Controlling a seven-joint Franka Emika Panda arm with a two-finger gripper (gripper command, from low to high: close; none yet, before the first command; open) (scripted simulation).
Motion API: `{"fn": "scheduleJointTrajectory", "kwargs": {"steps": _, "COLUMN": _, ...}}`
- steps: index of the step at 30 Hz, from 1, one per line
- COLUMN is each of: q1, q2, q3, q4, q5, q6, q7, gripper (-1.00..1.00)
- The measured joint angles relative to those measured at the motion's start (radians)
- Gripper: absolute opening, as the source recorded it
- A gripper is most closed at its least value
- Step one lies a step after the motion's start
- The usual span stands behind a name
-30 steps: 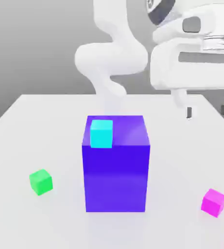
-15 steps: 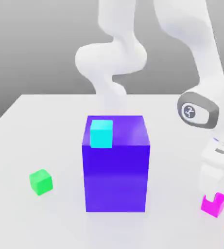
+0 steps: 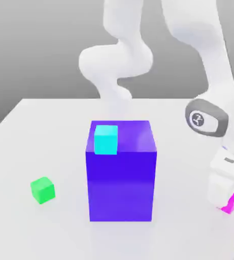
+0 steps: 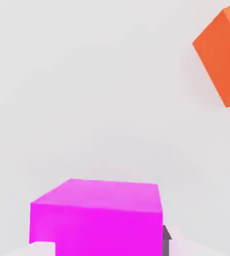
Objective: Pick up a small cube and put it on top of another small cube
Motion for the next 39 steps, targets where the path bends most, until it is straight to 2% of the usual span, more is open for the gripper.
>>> {"fn": "scheduleJointTrajectory", "kwargs": {"steps": 6, "q1": -0.119, "q2": -0.107, "q3": -0.120, "q4": -0.026, "q5": 0.114, "q6": -0.010, "q7": 0.139, "gripper": -1.00}}
{"fn": "scheduleJointTrajectory", "kwargs": {"steps": 10, "q1": -0.238, "q2": -0.167, "q3": -0.196, "q4": -0.058, "q5": 0.154, "q6": -0.016, "q7": 0.259, "gripper": -1.00}}
{"fn": "scheduleJointTrajectory", "kwargs": {"steps": 21, "q1": -0.550, "q2": -0.321, "q3": -0.330, "q4": -0.166, "q5": 0.187, "q6": -0.034, "q7": 0.631, "gripper": -1.00}}
{"fn": "scheduleJointTrajectory", "kwargs": {"steps": 27, "q1": -0.704, "q2": -0.395, "q3": -0.407, "q4": -0.243, "q5": 0.165, "q6": -0.044, "q7": 0.851, "gripper": -1.00}}
{"fn": "scheduleJointTrajectory", "kwargs": {"steps": 32, "q1": -0.818, "q2": -0.385, "q3": -0.440, "q4": -0.356, "q5": 0.094, "q6": -0.039, "q7": 1.007, "gripper": -1.00}}
{"fn": "scheduleJointTrajectory", "kwargs": {"steps": 38, "q1": -0.820, "q2": -0.184, "q3": -0.428, "q4": -0.358, "q5": 0.176, "q6": 0.150, "q7": 0.960, "gripper": -1.00}}
{"fn": "scheduleJointTrajectory", "kwargs": {"steps": 39, "q1": -0.824, "q2": -0.161, "q3": -0.421, "q4": -0.357, "q5": 0.193, "q6": 0.171, "q7": 0.948, "gripper": 1.00}}
